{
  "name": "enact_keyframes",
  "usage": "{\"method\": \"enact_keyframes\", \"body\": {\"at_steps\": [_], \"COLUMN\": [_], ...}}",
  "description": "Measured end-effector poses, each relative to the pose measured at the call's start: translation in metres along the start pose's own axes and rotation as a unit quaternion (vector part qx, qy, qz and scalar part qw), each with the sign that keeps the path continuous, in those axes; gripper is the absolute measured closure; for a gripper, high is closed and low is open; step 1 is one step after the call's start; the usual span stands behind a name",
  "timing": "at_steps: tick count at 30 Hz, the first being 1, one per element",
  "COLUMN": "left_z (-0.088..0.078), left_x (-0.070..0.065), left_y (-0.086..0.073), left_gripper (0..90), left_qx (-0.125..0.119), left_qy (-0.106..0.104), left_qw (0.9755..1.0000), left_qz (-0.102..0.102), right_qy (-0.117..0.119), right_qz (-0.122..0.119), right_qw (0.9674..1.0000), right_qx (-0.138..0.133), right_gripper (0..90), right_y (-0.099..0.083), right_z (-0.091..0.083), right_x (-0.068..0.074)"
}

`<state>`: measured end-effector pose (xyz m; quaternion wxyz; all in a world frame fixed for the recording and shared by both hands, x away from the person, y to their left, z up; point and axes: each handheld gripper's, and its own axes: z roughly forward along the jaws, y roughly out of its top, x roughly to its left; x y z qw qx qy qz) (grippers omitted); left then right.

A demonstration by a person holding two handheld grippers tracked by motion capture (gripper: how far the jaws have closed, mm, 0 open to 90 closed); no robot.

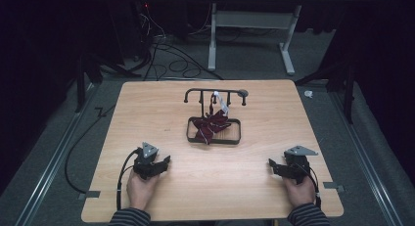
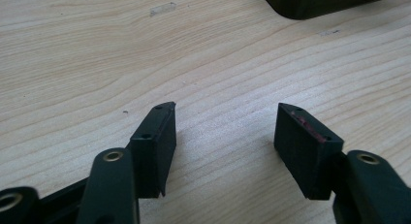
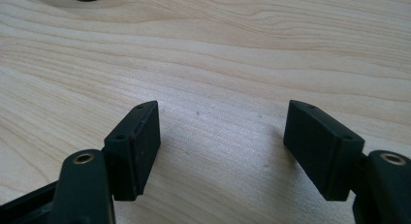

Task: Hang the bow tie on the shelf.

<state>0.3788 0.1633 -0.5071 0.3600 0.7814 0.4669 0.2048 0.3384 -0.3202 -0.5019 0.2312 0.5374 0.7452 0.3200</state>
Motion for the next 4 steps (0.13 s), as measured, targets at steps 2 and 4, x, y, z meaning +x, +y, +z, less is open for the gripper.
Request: {"method": "enact_keyframes", "body": {"at_steps": [2,4], "left_z": [0.0,0.0001], "left_x": [-0.0003,-0.0008], "left_y": [0.0001,0.0002], "left_gripper": [40.2,39.9], "left_qx": [0.001,0.001], "left_qy": [0.001,0.001], "left_qw": [1.0,1.0], "left_qz": [-0.001,-0.002], "right_qy": [0.0,0.0], "right_qz": [0.0,0.0], "right_qw": [1.0,1.0], "right_qx": [0.0,0.0], "right_gripper": [30.2,30.3], "right_y": [0.0,0.0], "right_z": [0.0,0.0], "right_x": [0.0,0.0]}}
